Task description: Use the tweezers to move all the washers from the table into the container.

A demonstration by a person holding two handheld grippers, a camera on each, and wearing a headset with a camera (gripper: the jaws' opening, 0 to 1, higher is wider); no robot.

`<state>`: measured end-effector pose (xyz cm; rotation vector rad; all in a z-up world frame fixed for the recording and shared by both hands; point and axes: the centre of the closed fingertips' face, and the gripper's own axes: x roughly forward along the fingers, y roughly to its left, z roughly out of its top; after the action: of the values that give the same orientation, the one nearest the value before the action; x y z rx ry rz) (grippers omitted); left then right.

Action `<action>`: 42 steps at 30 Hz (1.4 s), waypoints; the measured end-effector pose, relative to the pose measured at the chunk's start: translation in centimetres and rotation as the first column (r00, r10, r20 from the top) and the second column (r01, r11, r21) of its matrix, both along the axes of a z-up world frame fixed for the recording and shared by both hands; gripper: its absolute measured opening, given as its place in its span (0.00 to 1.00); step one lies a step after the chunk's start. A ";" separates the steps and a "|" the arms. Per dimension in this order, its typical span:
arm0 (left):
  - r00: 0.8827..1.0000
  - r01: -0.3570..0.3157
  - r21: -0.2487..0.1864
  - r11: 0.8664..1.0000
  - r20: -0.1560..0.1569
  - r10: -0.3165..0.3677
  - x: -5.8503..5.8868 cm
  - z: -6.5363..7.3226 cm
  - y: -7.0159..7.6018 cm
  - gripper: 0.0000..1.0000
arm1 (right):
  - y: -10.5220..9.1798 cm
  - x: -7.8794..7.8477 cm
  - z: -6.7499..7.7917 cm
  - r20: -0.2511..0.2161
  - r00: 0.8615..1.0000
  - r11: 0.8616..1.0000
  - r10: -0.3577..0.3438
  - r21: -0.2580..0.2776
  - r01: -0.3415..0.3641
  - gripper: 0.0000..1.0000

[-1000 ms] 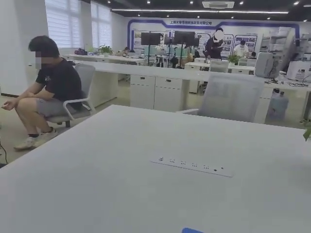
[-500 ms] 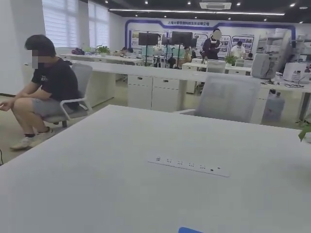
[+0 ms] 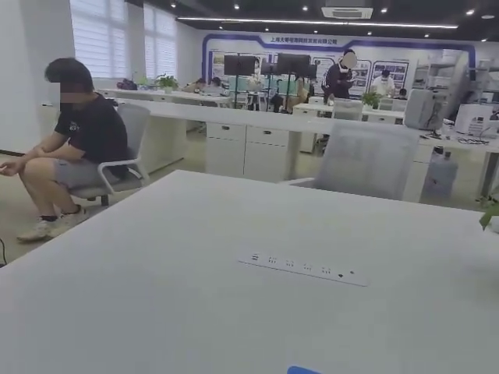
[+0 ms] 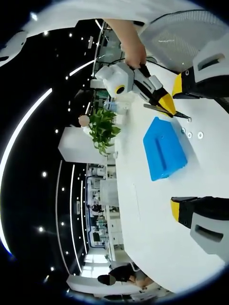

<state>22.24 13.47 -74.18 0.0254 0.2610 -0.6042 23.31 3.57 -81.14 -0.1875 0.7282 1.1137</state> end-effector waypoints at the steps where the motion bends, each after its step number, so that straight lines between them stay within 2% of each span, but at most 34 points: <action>1: 1.000 0.000 0.002 1.000 0.000 0.000 0.0 0.0 0.0 0.85 | 0.0 0.0 0.0 0.002 1.000 1.000 0.004 -0.003 -0.004 0.04; 8: 1.000 0.006 0.009 1.000 -0.006 -0.006 -0.1 -0.1 -0.1 0.85 | 0.4 -0.3 -0.3 0.023 0.999 0.998 0.044 -0.040 -0.043 0.04; 12: 1.000 0.004 0.016 1.000 -0.011 -0.004 -0.1 -0.3 0.0 0.84 | 0.7 -0.8 -0.3 0.093 0.988 0.989 0.120 -0.095 -0.111 0.04; 16: 1.000 0.009 0.020 1.000 -0.013 -0.008 -0.1 -0.3 -0.1 0.83 | 1.2 -1.4 -0.3 0.167 0.963 0.970 0.209 -0.159 -0.183 0.03; 19: 1.000 0.010 0.024 1.000 -0.015 -0.010 -0.2 -0.4 -0.1 0.83 | 1.6 -1.7 -0.3 0.218 0.932 0.946 0.289 -0.215 -0.243 0.03; 20: 1.000 0.011 0.024 1.000 -0.016 -0.010 -0.2 -0.4 -0.1 0.83 | 1.7 -1.8 -0.3 0.239 0.918 0.935 0.317 -0.239 -0.260 0.03; 23: 1.000 0.011 0.024 1.000 -0.015 -0.011 -0.2 -0.4 -0.2 0.83 | 1.8 -1.9 -0.3 0.258 0.907 0.928 0.334 -0.257 -0.269 0.03; 24: 1.000 0.011 0.024 1.000 -0.015 -0.011 -0.2 -0.4 -0.2 0.83 | 1.9 -1.9 0.2 0.280 0.900 0.931 0.334 -0.249 -0.269 0.03; 29: 1.000 0.010 0.024 1.000 -0.016 -0.010 -0.2 -0.4 -0.1 0.83 | 2.2 -0.6 3.2 0.334 0.896 0.952 0.294 -0.189 -0.242 0.03; 33: 1.000 0.016 0.025 1.000 -0.015 -0.016 -0.2 -0.4 -0.2 0.83 | 2.1 1.0 5.3 0.377 0.887 0.961 0.266 -0.176 -0.213 0.03; 37: 1.000 0.016 0.027 0.999 -0.017 -0.016 -0.3 -0.4 -0.2 0.83 | 1.8 2.5 6.4 0.406 0.881 0.967 0.245 -0.173 -0.189 0.03; 42: 1.000 0.012 0.026 1.000 -0.018 -0.012 -0.2 -0.4 -0.1 0.82 | 1.2 5.0 7.1 0.412 0.897 0.984 0.157 -0.138 -0.109 0.03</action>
<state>22.01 13.34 -74.59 0.0465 0.2859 -0.6130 28.35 4.76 -74.03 -0.5642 0.3909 1.1126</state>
